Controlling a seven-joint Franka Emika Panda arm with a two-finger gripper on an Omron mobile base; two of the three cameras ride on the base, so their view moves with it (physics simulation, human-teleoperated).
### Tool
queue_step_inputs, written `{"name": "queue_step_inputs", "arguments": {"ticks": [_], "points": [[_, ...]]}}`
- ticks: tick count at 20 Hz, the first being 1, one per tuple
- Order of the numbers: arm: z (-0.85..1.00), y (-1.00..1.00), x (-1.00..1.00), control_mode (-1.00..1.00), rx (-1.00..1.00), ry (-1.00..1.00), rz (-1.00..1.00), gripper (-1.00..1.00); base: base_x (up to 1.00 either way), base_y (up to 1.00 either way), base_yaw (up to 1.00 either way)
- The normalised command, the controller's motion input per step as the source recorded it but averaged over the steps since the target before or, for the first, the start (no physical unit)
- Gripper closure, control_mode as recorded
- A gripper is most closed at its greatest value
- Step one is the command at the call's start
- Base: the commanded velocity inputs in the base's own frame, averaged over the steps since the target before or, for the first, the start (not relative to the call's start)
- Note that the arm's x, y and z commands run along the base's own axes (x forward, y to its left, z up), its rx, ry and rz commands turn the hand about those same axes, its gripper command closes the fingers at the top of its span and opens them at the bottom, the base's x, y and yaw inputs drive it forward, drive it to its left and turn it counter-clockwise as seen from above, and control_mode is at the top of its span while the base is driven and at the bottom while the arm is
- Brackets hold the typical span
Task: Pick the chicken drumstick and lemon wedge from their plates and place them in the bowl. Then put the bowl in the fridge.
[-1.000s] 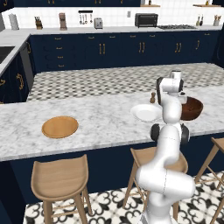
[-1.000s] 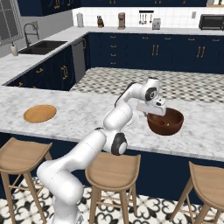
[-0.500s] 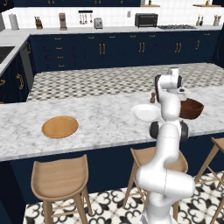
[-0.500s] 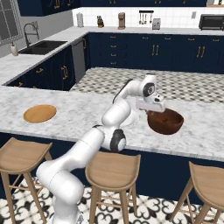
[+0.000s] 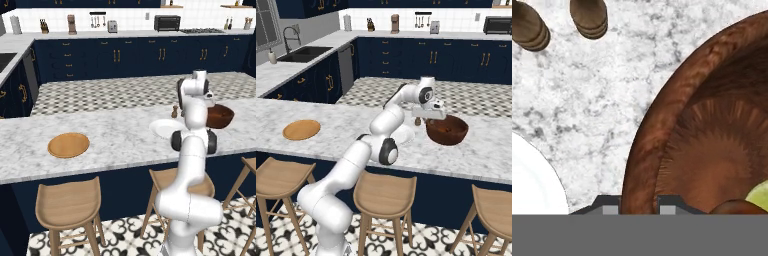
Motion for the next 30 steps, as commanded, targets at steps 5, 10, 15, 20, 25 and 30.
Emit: {"name": "queue_step_inputs", "arguments": {"ticks": [5, 10, 15, 20, 25, 30], "points": [[0.12, 0.08, -0.99, -1.0, -0.14, -0.25, 0.37, 1.0, 0.0, 0.0, 0.0], [-0.05, 0.14, -0.63, -1.0, -0.13, -0.28, 0.4, 1.0, 0.0, 0.0, 0.0], [-0.36, -0.08, -0.05, -1.0, -0.04, -0.21, 0.34, 1.0, 0.0, 0.0, 0.0], [-0.55, -0.14, 0.0, -1.0, -0.05, -0.31, 0.42, 1.0, 0.0, 0.0, 0.0], [-0.7, 0.0, -0.87, -1.0, -0.19, -0.41, 0.53, 1.0, 0.0, 0.0, 0.0], [-0.76, 0.07, -1.0, -1.0, -0.21, -0.41, 0.5, 1.0, 0.0, 0.0, 0.0]]}}
